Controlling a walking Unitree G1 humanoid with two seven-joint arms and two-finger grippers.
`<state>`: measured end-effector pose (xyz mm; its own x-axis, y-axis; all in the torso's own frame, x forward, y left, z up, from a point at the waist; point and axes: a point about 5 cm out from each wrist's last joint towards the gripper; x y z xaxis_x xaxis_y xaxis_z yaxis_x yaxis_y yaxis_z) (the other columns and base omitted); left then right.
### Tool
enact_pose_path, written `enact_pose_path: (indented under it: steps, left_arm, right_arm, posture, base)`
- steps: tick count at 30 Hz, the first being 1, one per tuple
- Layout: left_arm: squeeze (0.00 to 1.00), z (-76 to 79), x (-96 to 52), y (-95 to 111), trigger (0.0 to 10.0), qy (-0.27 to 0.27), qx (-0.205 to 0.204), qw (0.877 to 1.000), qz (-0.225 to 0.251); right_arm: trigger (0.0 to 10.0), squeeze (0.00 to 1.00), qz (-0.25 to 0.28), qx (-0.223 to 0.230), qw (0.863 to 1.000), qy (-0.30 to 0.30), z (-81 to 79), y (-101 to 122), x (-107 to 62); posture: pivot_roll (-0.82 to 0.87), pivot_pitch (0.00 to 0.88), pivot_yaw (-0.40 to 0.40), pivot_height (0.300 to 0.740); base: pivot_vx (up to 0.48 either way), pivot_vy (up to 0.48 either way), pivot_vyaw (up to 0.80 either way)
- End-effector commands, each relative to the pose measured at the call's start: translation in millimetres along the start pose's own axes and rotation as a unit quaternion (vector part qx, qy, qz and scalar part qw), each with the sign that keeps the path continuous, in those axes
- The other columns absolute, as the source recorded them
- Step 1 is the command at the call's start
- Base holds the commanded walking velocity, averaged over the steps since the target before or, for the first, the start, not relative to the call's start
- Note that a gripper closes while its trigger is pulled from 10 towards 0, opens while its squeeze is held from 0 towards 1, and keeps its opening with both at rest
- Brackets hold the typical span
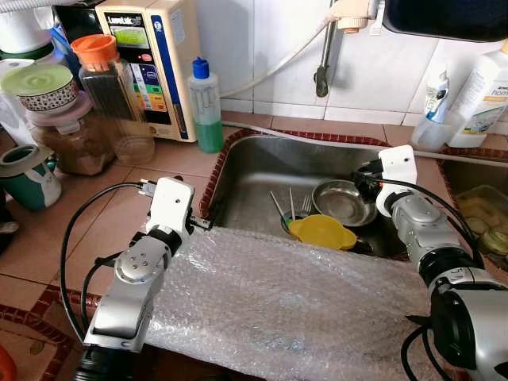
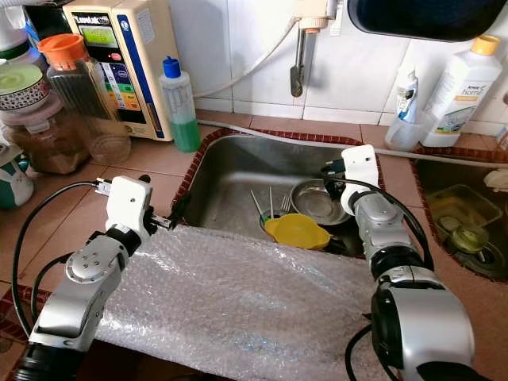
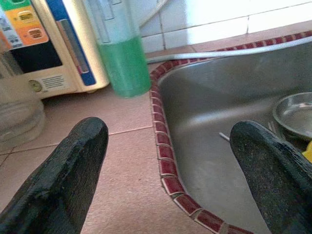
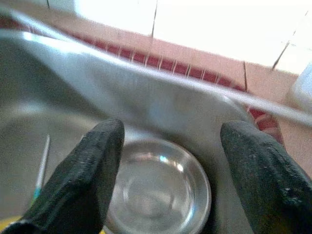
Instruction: Kitchen organization
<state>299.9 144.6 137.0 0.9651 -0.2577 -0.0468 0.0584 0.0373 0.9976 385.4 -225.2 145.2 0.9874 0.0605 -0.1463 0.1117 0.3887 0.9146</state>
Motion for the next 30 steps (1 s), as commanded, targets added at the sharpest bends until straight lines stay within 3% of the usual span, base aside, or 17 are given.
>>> enact_pose_path:
  steps: [1,2,5,10,11,15,21,27,28,30]
  left_arm:
    - [1.0,-2.6,1.2,6,10.0,0.013,0.005,1.0,0.007]
    - [0.0,-2.0,2.0,10,10.0,0.022,0.01,1.0,0.019]
    - [0.0,0.7,2.2,13,10.0,0.022,0.01,0.999,0.023]
    - [0.0,4.7,2.6,11,10.0,0.019,-0.024,0.999,0.015]
    - [0.0,6.9,2.1,8,10.0,0.015,-0.055,0.998,0.007]
    - [0.0,10.3,0.7,3,10.0,0.015,-0.066,0.998,0.005]
    - [0.0,8.5,-2.8,-1,10.0,0.008,-0.051,0.999,0.004]
    - [0.0,1.6,-7.5,-5,10.0,0.022,-0.053,0.998,-0.002]
    - [0.0,-1.1,-12.1,-5,10.0,0.041,-0.032,0.999,-0.009]
    - [0.0,-2.2,-14.1,-4,10.0,0.049,-0.014,0.999,-0.01]
  right_arm:
    - [10.0,1.0,0.032,0.008,0.999,-0.006,3.8,12,1.5]
    - [10.0,1.0,0.054,0.018,0.998,-0.005,2.1,16,0.2]
    - [10.0,1.0,0.077,0.017,0.997,-0.002,-0.7,19,-3.2]
    - [10.0,1.0,0.121,0.019,0.992,-0.017,-2.7,25,-18.8]
    - [10.0,1.0,0.132,0.015,0.991,-0.029,-2.9,28,-28.7]
    - [10.0,1.0,0.144,0.013,0.989,-0.042,-1.5,30,-46.1]
    - [10.0,1.0,0.129,-0.001,0.991,-0.047,9.7,30,-71.5]
    - [10.0,1.0,0.11,0.004,0.993,-0.046,8.2,25,-82.1]
    - [10.0,0.7,0.103,0.009,0.994,-0.046,2.6,22,-88.5]
    - [10.0,0.7,0.1,0.01,0.994,-0.046,0.3,21,-91.4]
  posture:
    - [0.11,0.036,0.043,0.74]
    - [0.09,0.034,0.039,0.74]
    - [0.09,0.034,0.039,0.74]
    - [0.05,0.021,0.036,0.74]
    - [0.03,0.012,0.034,0.74]
    - [0.0,0.003,0.032,0.74]
    - [-0.04,0.0,0.025,0.74]
    - [-0.03,0.0,0.01,0.74]
    - [-0.03,0.0,0.003,0.74]
    - [-0.03,0.0,0.002,0.74]
  base:
    - [0.0,0.0,0.0]
    - [0.0,0.0,0.0]
    - [0.0,0.0,0.0]
    - [0.0,0.0,0.0]
    - [0.0,0.0,0.0]
    - [0.0,0.0,0.0]
    - [0.0,0.0,0.0]
    - [0.0,0.0,0.0]
    - [0.0,0.0,0.0]
    - [0.0,0.0,0.0]
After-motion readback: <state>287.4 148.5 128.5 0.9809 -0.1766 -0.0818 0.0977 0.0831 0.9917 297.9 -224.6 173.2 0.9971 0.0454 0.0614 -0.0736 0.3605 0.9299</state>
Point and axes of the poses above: a point about 5 cm out from each wrist's last joint towards the gripper, its own x axis pointing out of the wrist towards the gripper, its own y axis along the axis of the wrist's last joint, z = x × y, and after that the axes turned 13 degrees about -x, right-handed
